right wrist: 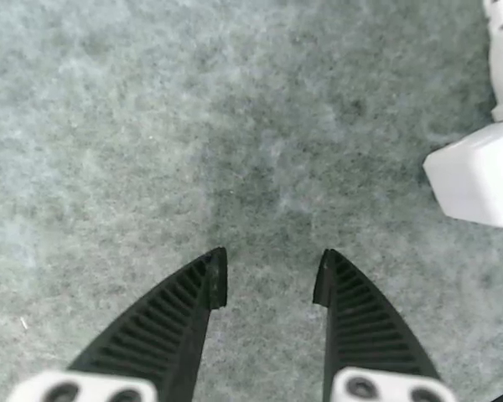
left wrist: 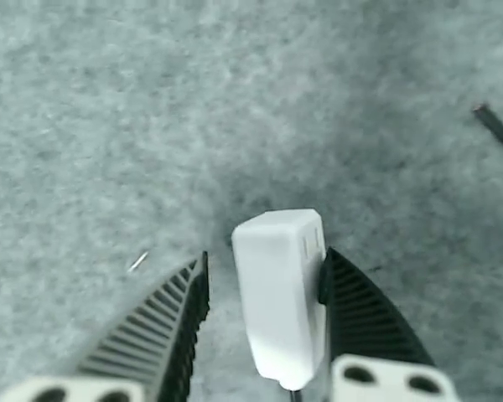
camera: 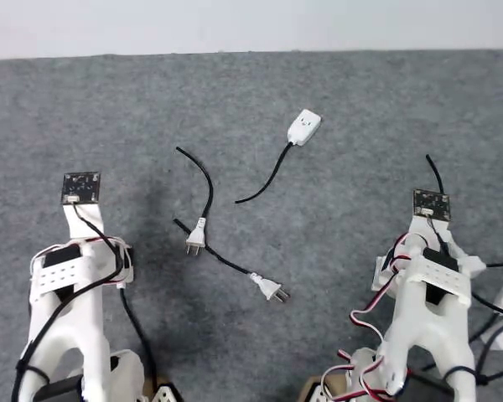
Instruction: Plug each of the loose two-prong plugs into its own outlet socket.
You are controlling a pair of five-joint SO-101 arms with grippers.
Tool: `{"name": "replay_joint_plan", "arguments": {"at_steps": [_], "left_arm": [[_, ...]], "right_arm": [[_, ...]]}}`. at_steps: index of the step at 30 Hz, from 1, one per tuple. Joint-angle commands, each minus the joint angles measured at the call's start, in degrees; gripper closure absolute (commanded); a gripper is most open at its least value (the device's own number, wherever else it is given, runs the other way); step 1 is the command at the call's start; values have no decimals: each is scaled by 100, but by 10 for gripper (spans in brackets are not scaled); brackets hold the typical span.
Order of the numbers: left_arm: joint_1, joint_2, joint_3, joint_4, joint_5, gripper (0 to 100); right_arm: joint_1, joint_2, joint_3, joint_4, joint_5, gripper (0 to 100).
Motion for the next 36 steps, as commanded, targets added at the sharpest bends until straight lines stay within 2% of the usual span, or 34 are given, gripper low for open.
{"name": "replay_joint_plan", "arguments": {"at_steps": [1, 8, 16, 29, 36], "left_arm": [[-237, -53, -242, -97, -158, 799], [-466, -53, -541, -53, -369, 799], [-545, 0, -1156, 923, -387, 798], [-510, 9, -514, 642, -387, 795], [-527, 0, -22, 88, -343, 798]], "right_arm": [[-48, -189, -53, -22, 70, 833], [-57, -189, -53, -40, 70, 833], [-57, -189, -53, -40, 79, 833], [-57, -189, -53, -40, 97, 833], [-57, -189, -53, -22, 290, 833]]}}
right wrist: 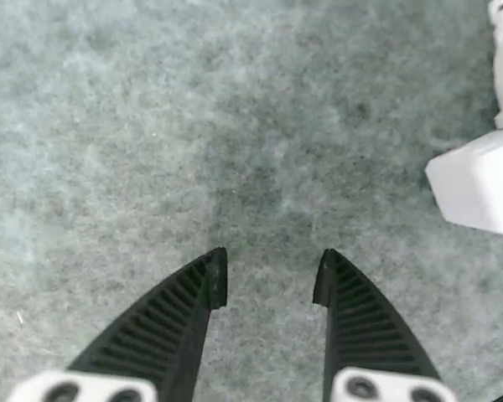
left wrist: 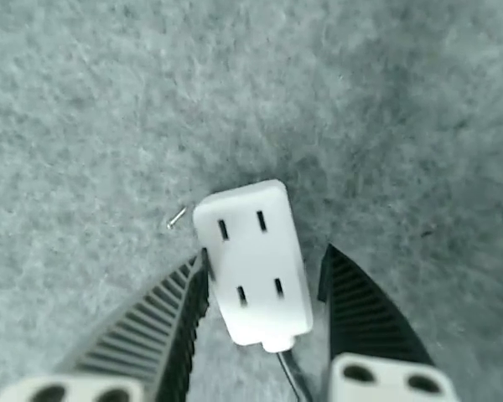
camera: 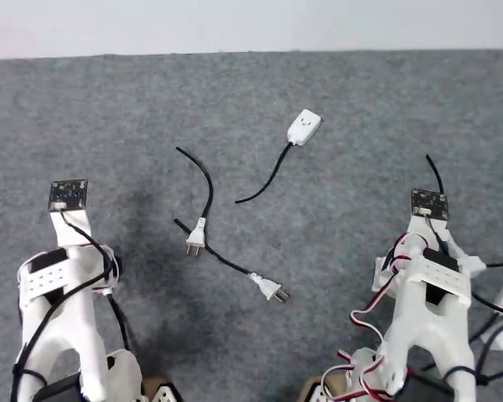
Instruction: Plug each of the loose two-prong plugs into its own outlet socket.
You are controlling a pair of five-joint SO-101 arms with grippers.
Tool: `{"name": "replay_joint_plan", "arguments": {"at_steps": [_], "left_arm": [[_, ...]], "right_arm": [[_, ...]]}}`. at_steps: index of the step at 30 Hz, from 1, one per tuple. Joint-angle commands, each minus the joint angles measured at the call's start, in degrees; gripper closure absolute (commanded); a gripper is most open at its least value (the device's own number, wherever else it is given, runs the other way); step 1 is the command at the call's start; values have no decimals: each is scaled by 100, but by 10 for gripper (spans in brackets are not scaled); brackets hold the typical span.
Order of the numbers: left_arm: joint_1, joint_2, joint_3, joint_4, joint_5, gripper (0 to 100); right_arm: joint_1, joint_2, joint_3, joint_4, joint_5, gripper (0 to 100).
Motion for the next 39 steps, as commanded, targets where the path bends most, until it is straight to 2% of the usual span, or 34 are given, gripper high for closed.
{"name": "replay_joint_plan", "arguments": {"at_steps": [1, 3, 7, 10, 13, 18, 23, 27, 31, 35, 39], "left_arm": [[9, -35, -22, -237, 18, 798], [9, -26, -22, -237, 18, 807], [105, -18, 13, -229, -9, 908], [396, -18, 22, 158, -18, 945], [800, -18, 22, 659, 0, 934], [1037, -35, -13, 695, 18, 935], [1029, -79, -347, 853, 18, 900], [993, -88, -1200, 1670, 149, 799], [993, -88, -2123, 2277, 536, 771], [993, -88, -2334, 2356, 571, 771], [536, -79, -2229, 2136, 554, 771]], "right_arm": [[-57, -189, -53, -22, 97, 833], [-57, -189, -53, -22, 105, 833], [-57, -189, -53, -22, 114, 833], [-57, -189, -44, -13, 114, 833], [-57, -189, -44, -13, 114, 833], [-57, -189, -44, -13, 114, 833], [-57, -189, -44, -13, 114, 833], [-66, -189, -44, -31, 114, 833], [-66, -189, -44, -40, 114, 833], [-66, -189, -44, -48, 114, 833], [-66, -189, -44, -57, 114, 833]]}}
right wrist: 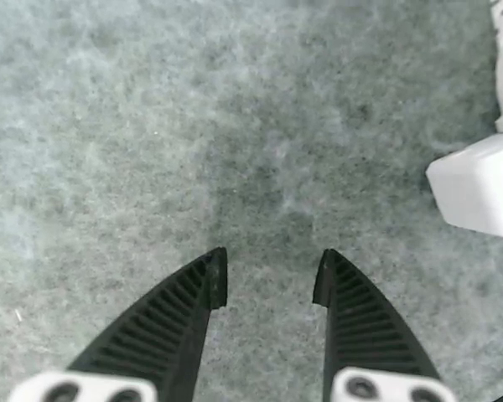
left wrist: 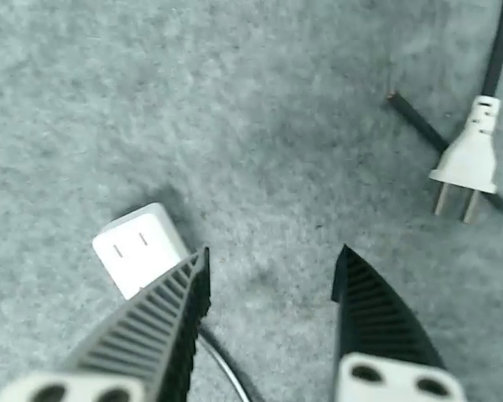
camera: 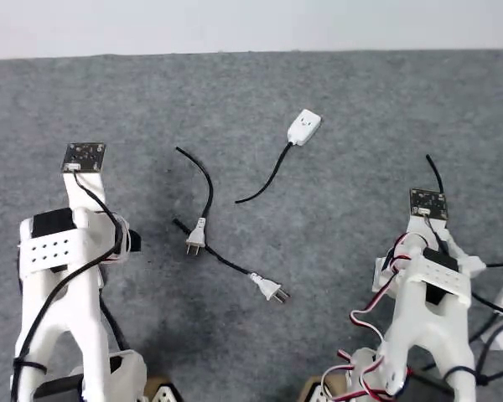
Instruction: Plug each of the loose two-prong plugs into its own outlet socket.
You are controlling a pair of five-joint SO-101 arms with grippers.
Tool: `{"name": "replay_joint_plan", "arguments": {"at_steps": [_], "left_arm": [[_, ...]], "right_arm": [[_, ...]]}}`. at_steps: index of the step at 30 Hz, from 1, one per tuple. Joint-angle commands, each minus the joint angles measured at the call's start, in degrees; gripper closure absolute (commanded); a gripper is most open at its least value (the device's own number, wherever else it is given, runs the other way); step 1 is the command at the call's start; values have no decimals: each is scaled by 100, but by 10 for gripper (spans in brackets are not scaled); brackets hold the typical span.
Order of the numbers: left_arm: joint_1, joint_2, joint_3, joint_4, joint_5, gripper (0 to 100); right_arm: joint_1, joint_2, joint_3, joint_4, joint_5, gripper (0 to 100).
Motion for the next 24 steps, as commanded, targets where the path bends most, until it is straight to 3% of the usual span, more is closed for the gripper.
{"name": "replay_joint_plan", "arguments": {"at_steps": [1, 8, 15, 24], "left_arm": [[-589, -97, -92, -308, 53, 771], [-1363, -88, 1147, -1556, 44, 769], [-1363, -44, 1974, -1618, 70, 768], [-1609, -53, 1982, -1618, 88, 771]], "right_arm": [[-66, -189, -44, -57, 62, 833], [-330, -189, -35, -66, 26, 833], [-312, -189, 0, -75, 18, 833], [-303, -189, 35, -75, 26, 833]]}}
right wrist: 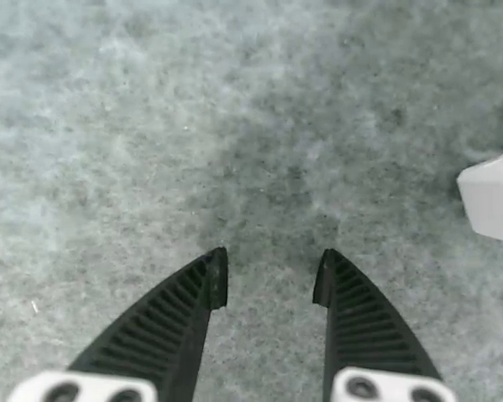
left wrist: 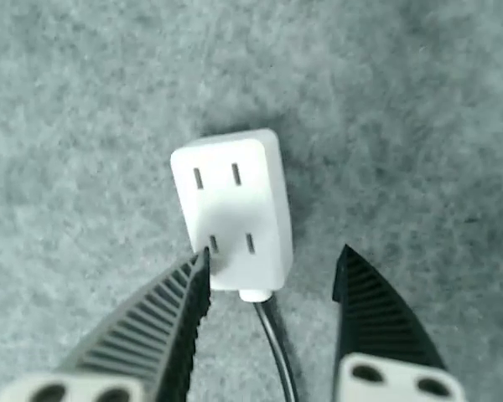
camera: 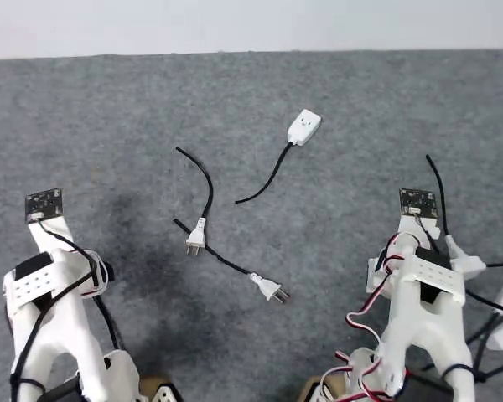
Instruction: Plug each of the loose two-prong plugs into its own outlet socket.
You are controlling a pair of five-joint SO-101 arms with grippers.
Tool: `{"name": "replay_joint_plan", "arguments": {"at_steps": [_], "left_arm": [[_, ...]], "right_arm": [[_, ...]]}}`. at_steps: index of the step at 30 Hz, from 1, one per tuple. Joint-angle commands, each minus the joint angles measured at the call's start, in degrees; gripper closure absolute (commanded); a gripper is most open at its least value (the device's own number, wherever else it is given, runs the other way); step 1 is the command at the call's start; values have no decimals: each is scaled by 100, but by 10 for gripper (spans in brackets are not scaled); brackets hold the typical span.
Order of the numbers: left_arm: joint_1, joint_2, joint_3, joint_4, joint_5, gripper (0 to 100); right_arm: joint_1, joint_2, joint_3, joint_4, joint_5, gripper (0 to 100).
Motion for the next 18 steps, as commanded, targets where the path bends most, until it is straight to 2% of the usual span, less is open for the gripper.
{"name": "replay_joint_plan", "arguments": {"at_steps": [1, 4, 7, 11, 18], "left_arm": [[-176, -9, 40, -62, 35, 769], [-387, -18, -277, -97, 18, 768], [-633, -9, -514, -97, -299, 767], [-633, 44, -488, -114, -440, 730], [44, 53, -119, -141, -422, 714]], "right_arm": [[-48, -189, -35, -75, 18, 833], [-48, -189, -35, -75, 26, 833], [-48, -189, -35, -75, 35, 833], [-48, -189, -35, -75, 44, 833], [-48, -198, -35, -75, 53, 833]]}}
